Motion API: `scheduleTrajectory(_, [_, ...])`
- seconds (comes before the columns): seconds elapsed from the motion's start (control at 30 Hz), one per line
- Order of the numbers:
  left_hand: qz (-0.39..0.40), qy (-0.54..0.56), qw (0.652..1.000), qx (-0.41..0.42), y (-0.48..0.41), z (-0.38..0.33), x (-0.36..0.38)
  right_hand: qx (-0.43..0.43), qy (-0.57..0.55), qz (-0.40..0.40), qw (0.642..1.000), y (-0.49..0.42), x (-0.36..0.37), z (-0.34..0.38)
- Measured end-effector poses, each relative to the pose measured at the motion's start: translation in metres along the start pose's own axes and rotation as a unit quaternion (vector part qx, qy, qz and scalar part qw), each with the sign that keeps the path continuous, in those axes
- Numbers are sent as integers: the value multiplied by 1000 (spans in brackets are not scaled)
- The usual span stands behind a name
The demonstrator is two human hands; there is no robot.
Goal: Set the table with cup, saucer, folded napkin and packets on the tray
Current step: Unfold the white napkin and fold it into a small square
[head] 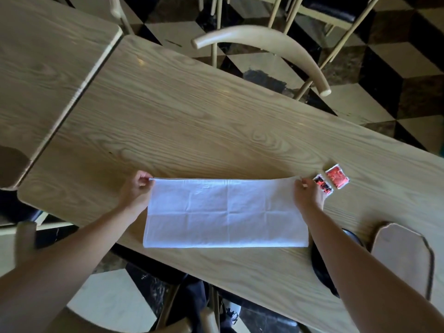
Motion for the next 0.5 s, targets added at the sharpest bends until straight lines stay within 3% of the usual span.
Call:
scheduleTrajectory(0.17, [-22,-69,997,32,3,-8,1,-4,20,-10,1000,1,0,2])
scheduleTrajectory(0.4, [-43,-126,991,1,9,-17,-4,12,-23,-17,1000,16,-10,8])
scheduleTrajectory(0.43, [-58,-152,986,33,15,-22,-6,-6,6,-32,999,21,-14,11])
scheduleTrajectory(0.5, [-91,-240,950,177,35,-36,-3,-45,96,-78,991,39,-19,19])
Point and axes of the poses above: each hand's wrist, its own y-axis away from the middle knuckle, its own x-axis out of the palm, z = x × y, the point moved 6 cm from there along -y, towards the middle knuckle, and after that the axes turned 6 degrees about -x, right-handed, at the moved point
